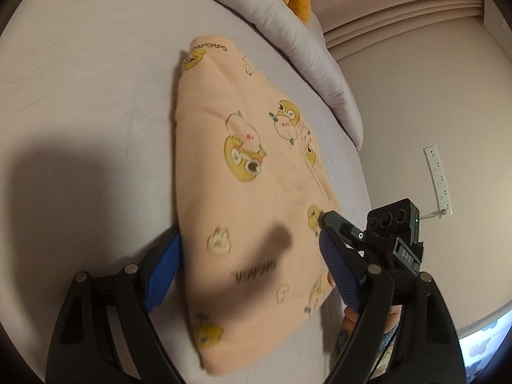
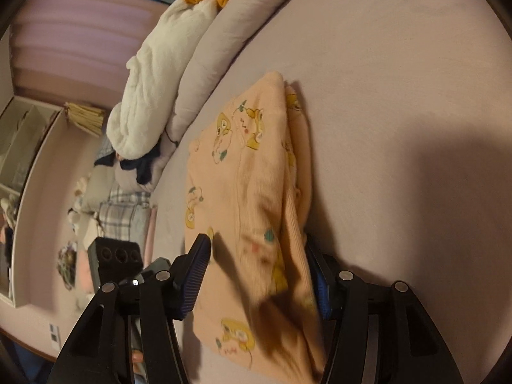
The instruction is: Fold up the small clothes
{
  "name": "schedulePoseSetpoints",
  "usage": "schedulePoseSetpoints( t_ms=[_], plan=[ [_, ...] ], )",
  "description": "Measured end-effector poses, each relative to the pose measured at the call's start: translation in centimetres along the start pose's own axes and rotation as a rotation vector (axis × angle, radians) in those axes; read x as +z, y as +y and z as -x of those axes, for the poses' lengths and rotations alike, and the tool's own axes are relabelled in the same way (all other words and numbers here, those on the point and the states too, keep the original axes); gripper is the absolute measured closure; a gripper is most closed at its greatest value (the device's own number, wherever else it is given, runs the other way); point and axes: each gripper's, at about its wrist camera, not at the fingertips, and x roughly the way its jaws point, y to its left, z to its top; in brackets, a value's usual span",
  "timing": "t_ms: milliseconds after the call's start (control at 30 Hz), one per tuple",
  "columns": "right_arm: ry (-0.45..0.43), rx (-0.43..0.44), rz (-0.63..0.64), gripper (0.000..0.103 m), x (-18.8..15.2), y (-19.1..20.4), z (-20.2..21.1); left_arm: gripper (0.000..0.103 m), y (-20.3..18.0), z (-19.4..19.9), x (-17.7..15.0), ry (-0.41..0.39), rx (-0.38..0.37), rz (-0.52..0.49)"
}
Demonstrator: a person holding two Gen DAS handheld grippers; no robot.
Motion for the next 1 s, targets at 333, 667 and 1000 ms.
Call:
schedulePoseSetpoints(
  t_ms=[333, 667, 1000],
  plan=[
    [-0.003, -0.027, 0.092, 0.047, 0.7, 1.1, -2.3, 0.024, -0.1, -1.6, 1.0, -0.007, 0.010, -0.003],
    [-0.053, -0.147, 0.187, 0.071, -0.1, 2.1, -2.5, 0.071, 0.7, -1.3, 0.5, -0.029, 0.125, 0.012],
    [-0.146, -0.239, 0.292, 0.075, -3.1, 4.7, -1.3, 0.076, 0.8, 0.2, -1.7, -0.066, 0.104, 0.040]
  ],
)
